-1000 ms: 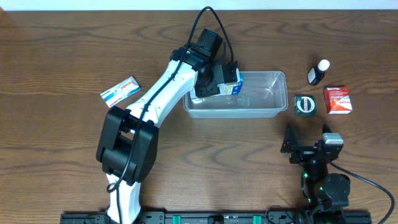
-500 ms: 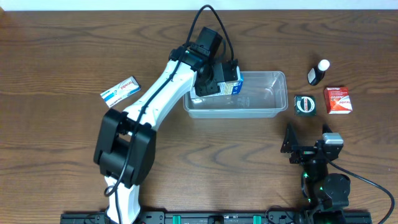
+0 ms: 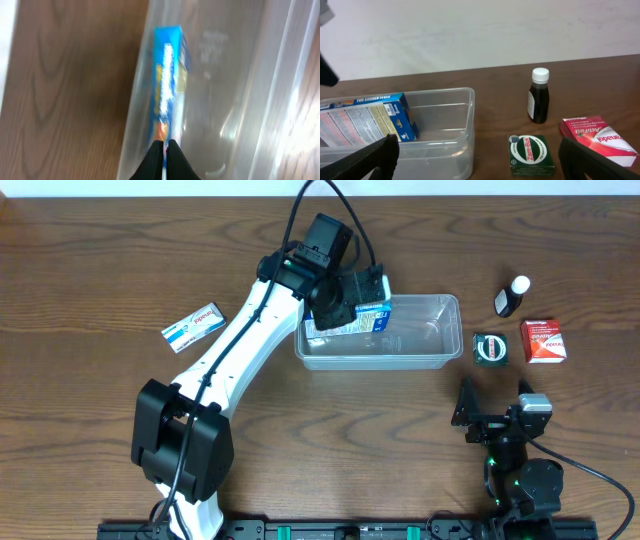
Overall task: Pack container
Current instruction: 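Lower the blue box into the container and open the left gripper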
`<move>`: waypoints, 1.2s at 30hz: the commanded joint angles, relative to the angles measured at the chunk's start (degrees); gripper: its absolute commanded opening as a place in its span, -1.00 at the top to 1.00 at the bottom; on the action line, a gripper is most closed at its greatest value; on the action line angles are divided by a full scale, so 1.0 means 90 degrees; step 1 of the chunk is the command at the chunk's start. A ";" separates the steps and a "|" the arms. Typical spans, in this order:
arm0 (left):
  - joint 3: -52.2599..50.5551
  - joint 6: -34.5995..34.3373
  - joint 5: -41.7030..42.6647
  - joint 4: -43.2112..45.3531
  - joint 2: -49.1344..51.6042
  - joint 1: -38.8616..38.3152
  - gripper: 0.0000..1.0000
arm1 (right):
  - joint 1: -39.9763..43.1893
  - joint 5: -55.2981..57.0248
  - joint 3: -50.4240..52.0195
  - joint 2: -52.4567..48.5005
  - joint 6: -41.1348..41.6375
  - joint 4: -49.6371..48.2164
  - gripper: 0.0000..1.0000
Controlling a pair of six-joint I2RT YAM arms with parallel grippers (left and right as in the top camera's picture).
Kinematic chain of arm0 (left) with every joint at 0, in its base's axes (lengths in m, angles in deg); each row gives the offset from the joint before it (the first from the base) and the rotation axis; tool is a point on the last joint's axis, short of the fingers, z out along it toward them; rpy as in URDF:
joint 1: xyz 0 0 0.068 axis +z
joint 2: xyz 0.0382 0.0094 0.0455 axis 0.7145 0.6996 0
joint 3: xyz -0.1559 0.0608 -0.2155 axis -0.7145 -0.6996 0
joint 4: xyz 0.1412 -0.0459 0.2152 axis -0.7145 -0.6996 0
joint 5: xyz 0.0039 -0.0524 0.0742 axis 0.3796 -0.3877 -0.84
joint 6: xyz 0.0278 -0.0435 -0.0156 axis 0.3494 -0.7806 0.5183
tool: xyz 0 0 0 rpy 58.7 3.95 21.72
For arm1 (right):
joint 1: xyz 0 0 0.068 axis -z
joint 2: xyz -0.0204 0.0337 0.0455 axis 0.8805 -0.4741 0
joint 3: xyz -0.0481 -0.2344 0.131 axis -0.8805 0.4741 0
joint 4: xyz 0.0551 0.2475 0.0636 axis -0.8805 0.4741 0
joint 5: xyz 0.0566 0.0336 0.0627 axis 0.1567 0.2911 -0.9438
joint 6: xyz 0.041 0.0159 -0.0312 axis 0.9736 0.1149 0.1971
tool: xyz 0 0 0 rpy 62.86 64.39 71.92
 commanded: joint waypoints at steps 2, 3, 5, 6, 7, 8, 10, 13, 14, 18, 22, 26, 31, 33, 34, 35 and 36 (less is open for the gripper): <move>0.0129 -0.1515 0.0335 0.0444 0.0063 0.0010 0.88 | 0.0049 0.0012 0.0010 0.0019 -0.0095 0.0024 -0.99; 0.0129 -0.1732 0.0335 0.0542 0.0100 0.0010 0.88 | 0.0049 0.0012 0.0010 0.0019 -0.0095 0.0024 -0.98; 0.0129 -0.2178 0.0335 0.0707 0.0197 0.0010 0.88 | 0.0049 0.0012 0.0010 0.0019 -0.0095 0.0024 -0.99; 0.0129 -0.2361 0.0335 0.0765 0.0270 0.0010 0.88 | 0.0049 0.0012 0.0010 0.0019 -0.0095 0.0024 -0.99; 0.0129 -0.2526 0.0333 0.0811 0.0333 0.0010 0.88 | 0.0049 0.0012 0.0010 0.0019 -0.0095 0.0024 -0.98; 0.0129 -0.2681 0.0299 0.0860 0.0427 0.0010 0.88 | 0.0049 0.0012 0.0010 0.0019 -0.0095 0.0024 -0.98; 0.0129 -0.3004 0.0012 0.0940 0.0597 0.0010 0.88 | 0.0049 0.0012 0.0010 0.0019 -0.0095 0.0024 -0.98; 0.0129 -0.3400 -0.0478 0.0962 0.0760 0.0010 0.88 | 0.0049 0.0012 0.0010 0.0019 -0.0095 0.0024 -0.98; 0.0129 -0.3521 -0.0525 0.0947 0.0775 0.0010 0.88 | 0.0049 0.0012 0.0010 0.0019 -0.0095 0.0024 -0.98; 0.0129 -0.4097 -0.0520 0.0845 0.0775 0.0010 0.88 | 0.0049 0.0012 0.0010 0.0019 -0.0095 0.0024 -0.98; 0.0129 -0.4483 -0.0520 0.0415 0.0772 0.0010 0.89 | 0.0049 0.0012 0.0010 0.0019 -0.0095 0.0024 -0.99; 0.0129 -0.4925 -0.0517 -0.0027 0.0772 0.0007 0.88 | 0.0049 0.0015 0.0010 0.0019 -0.0095 0.0024 -0.98; 0.0129 -0.5139 -0.0517 -0.0102 0.0695 -0.0012 0.88 | 0.0049 0.0012 0.0010 0.0019 -0.0095 0.0024 -0.98; 0.0131 -0.5185 -0.0517 -0.0066 0.0588 -0.0034 0.88 | 0.0049 0.0012 0.0010 0.0019 -0.0095 0.0024 -0.98; 0.0131 -0.5268 -0.0520 -0.0034 0.0495 -0.0058 0.88 | 0.0049 0.0012 0.0010 0.0019 -0.0095 0.0024 -0.99; 0.0131 -0.5336 -0.0522 -0.0010 0.0408 -0.0075 0.88 | 0.0049 0.0012 0.0010 0.0019 -0.0095 0.0024 -0.99; 0.0131 -0.5464 -0.0525 0.0019 0.0301 -0.0087 0.88 | 0.0049 0.0012 0.0010 0.0019 -0.0095 0.0024 -0.98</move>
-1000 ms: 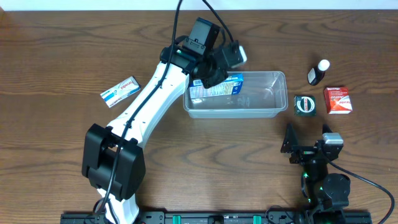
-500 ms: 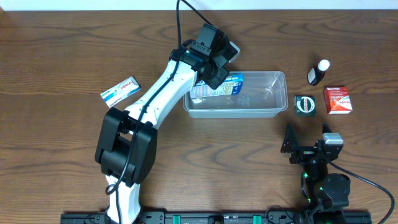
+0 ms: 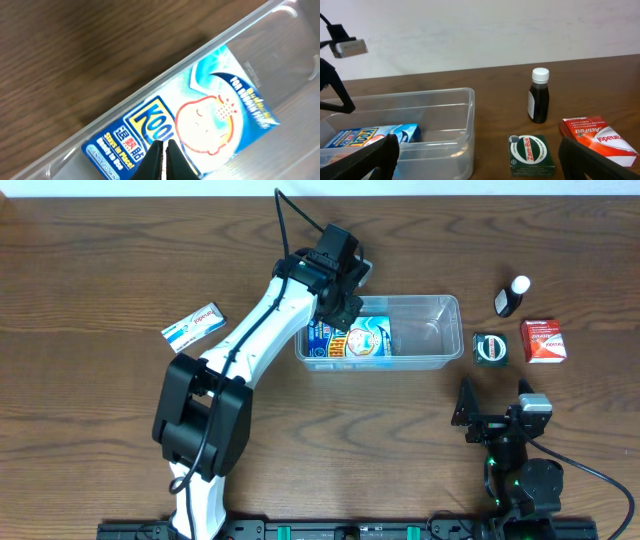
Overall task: Pack container
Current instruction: 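Lower the blue box into the container and open the left gripper, then move the left gripper to the white Panadol box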
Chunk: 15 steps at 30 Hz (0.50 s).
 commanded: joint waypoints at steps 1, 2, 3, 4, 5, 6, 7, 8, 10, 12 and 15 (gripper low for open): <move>0.0129 -0.0597 -0.0073 0.0097 -0.0561 -0.0070 0.88 | 0.0049 0.0010 0.0010 0.0019 -0.0095 0.0027 -0.98; 0.0129 -0.0816 -0.0070 0.0138 -0.0661 -0.0073 0.88 | 0.0049 0.0010 0.0010 0.0019 -0.0095 0.0027 -0.98; 0.0129 -0.1013 -0.0066 0.0180 -0.0755 -0.0073 0.88 | 0.0049 0.0010 0.0010 0.0019 -0.0095 0.0027 -0.98; 0.0129 -0.1202 -0.0063 0.0211 -0.0850 -0.0087 0.88 | 0.0049 0.0010 0.0010 0.0019 -0.0095 0.0027 -0.99; 0.0129 -0.1355 -0.0010 0.0262 -0.0957 -0.0107 0.88 | 0.0049 0.0010 0.0010 0.0019 -0.0095 0.0027 -0.99; 0.0129 -0.1491 0.0051 0.0301 -0.1044 -0.0121 0.88 | 0.0049 0.0010 0.0010 0.0019 -0.0095 0.0027 -0.98; 0.0129 -0.1574 0.0170 0.0301 -0.1137 -0.0138 0.88 | 0.0049 0.0010 0.0010 0.0019 -0.0095 0.0027 -0.98; 0.0129 -0.1603 0.0313 0.0296 -0.1212 -0.0158 0.88 | 0.0049 0.0010 0.0010 0.0019 -0.0095 0.0027 -0.99; 0.0129 -0.1605 0.0430 0.0277 -0.1345 -0.0168 0.88 | 0.0049 0.0010 0.0010 0.0019 -0.0095 0.0027 -0.98; 0.0129 -0.1889 0.0384 0.0296 -0.1433 -0.0158 0.88 | 0.0049 0.0010 0.0010 0.0019 -0.0095 0.0027 -0.98; 0.0129 -0.2526 -0.0170 0.0119 -0.1506 -0.0046 0.88 | 0.0049 0.0010 0.0010 0.0019 -0.0095 0.0027 -0.98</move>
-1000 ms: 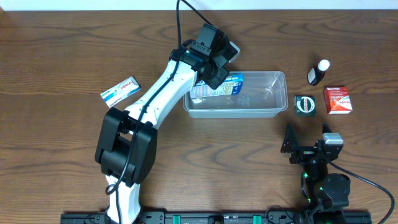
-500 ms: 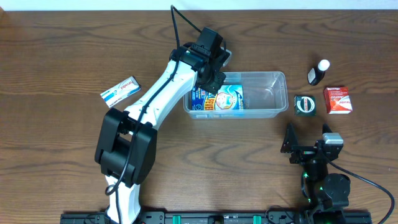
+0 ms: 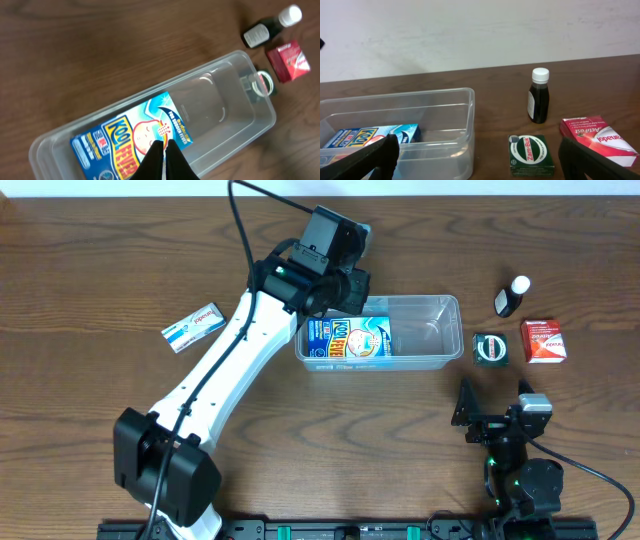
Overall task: Pack container
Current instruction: 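Move the left gripper to the white Panadol box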
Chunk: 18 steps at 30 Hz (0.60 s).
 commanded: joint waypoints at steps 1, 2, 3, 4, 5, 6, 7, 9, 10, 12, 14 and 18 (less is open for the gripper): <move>0.0129 -0.0945 -0.0699 -0.0243 -0.0073 0.0177 0.88 | 0.0049 0.0010 0.0010 0.0019 -0.0095 0.0027 -0.98; 0.0129 -0.1090 -0.0971 -0.0352 -0.0075 0.0257 0.88 | 0.0049 0.0010 0.0010 0.0019 -0.0095 0.0027 -0.98; 0.0129 -0.1217 -0.1234 -0.0483 -0.0075 0.0381 0.88 | 0.0049 0.0010 0.0010 0.0019 -0.0095 0.0027 -0.99; 0.0129 -0.1239 -0.1333 -0.0578 -0.0075 0.0486 0.88 | 0.0049 0.0010 0.0010 0.0019 -0.0095 0.0027 -0.98; 0.0129 -0.1236 -0.1394 -0.0704 -0.0075 0.0653 0.88 | 0.0049 0.0010 0.0010 0.0019 -0.0095 0.0027 -0.99; 0.0129 -0.1239 -0.1384 -0.0831 -0.0075 0.0843 0.88 | 0.0049 0.0010 0.0010 0.0019 -0.0095 0.0027 -0.99; 0.0129 -0.1263 -0.1387 -0.0952 -0.0075 0.1015 0.88 | 0.0049 0.0010 0.0010 0.0019 -0.0095 0.0027 -0.98; 0.0129 -0.1263 -0.1387 -0.1209 -0.0075 0.1387 0.88 | 0.0049 0.0010 0.0010 0.0019 -0.0095 0.0027 -0.98; 0.0129 -0.1258 -0.1389 -0.1338 -0.0075 0.1581 0.88 | 0.0049 0.0010 0.0010 0.0019 -0.0095 0.0027 -0.98; 0.0129 -0.1256 -0.1392 -0.1576 -0.0075 0.2059 0.88 | 0.0049 0.0010 0.0010 0.0019 -0.0095 0.0027 -0.99; 0.0126 -0.1253 -0.1416 -0.1705 -0.0073 0.2494 0.88 | 0.0049 0.0010 0.0010 0.0019 -0.0095 0.0027 -0.98; 0.0121 -0.1248 -0.1418 -0.1792 -0.0070 0.3417 0.88 | 0.0049 0.0010 0.0010 0.0019 -0.0095 0.0027 -0.99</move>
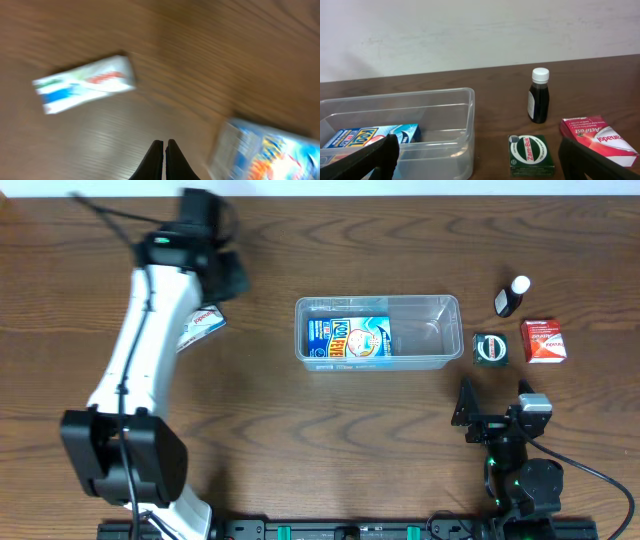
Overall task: Pack container
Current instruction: 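Move the left gripper to the white Panadol box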
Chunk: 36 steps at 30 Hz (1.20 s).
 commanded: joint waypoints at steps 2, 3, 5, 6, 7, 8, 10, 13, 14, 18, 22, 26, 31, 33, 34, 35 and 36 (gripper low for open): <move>0.0097 -0.0102 -0.0153 -0.0087 -0.0058 0.0850 0.88 | 0.0049 0.0010 0.0010 0.0019 -0.0095 0.0027 -0.98; 0.0070 -0.0104 -0.0153 -0.0090 -0.0058 0.1039 0.88 | 0.0049 0.0010 0.0010 0.0019 -0.0095 0.0027 -0.98; -0.0007 -0.0209 -0.0148 -0.0100 -0.0058 0.1324 0.88 | 0.0049 0.0010 0.0010 0.0019 -0.0095 0.0027 -0.99; -0.0073 -0.0357 -0.0148 -0.0112 -0.0058 0.1460 0.88 | 0.0049 0.0012 0.0010 0.0019 -0.0095 0.0027 -0.99; -0.0143 -0.0481 -0.0146 -0.0114 -0.0058 0.1562 0.88 | 0.0049 0.0010 0.0010 0.0019 -0.0095 0.0027 -0.99; -0.0221 -0.0568 -0.0146 -0.0114 -0.0058 0.1644 0.88 | 0.0049 0.0010 0.0010 0.0019 -0.0095 0.0027 -0.98; -0.0406 -0.0624 -0.0146 -0.0097 -0.0058 0.1766 0.88 | 0.0049 0.0010 0.0010 0.0019 -0.0095 0.0027 -0.98; -0.0733 -0.0600 -0.0151 0.0090 -0.0058 0.1817 0.87 | 0.0049 0.0010 0.0010 0.0019 -0.0095 0.0027 -0.98; -0.0840 -0.0600 -0.0153 0.0175 -0.0058 0.1817 0.87 | 0.0049 0.0010 0.0010 0.0019 -0.0095 0.0027 -0.98; -0.1231 -0.0600 -0.0153 0.0631 -0.0058 0.1817 0.73 | 0.0049 0.0010 0.0010 0.0019 -0.0095 0.0027 -0.99; -0.1350 -0.0600 -0.0284 0.0838 -0.0058 0.1817 -0.10 | 0.0049 0.0010 0.0010 0.0019 -0.0095 0.0027 -0.99; -0.1353 -0.0593 -0.0673 0.0821 -0.0058 0.1817 -0.82 | 0.0049 0.0010 0.0010 0.0019 -0.0095 0.0027 -0.98; -0.1416 -0.0537 -0.0695 0.0828 -0.0058 0.1817 -0.99 | 0.0049 0.0010 0.0010 0.0019 -0.0095 0.0027 -0.99; -0.1484 -0.0855 -0.0695 0.0801 -0.0058 0.1817 -0.96 | 0.0049 0.0010 0.0010 0.0019 -0.0095 0.0027 -0.99; -0.1542 -0.1171 -0.0692 0.0799 -0.0058 0.1817 -0.96 | 0.0049 0.0010 0.0010 0.0019 -0.0095 0.0027 -0.98; -0.1627 -0.1634 -0.0687 0.0787 -0.0058 0.1817 -0.96 | 0.0049 0.0010 0.0010 0.0019 -0.0095 0.0027 -0.99; -0.1717 -0.2079 -0.0690 0.0789 -0.0056 0.1817 -0.96 | 0.0049 0.0010 0.0010 0.0019 -0.0095 0.0027 -0.99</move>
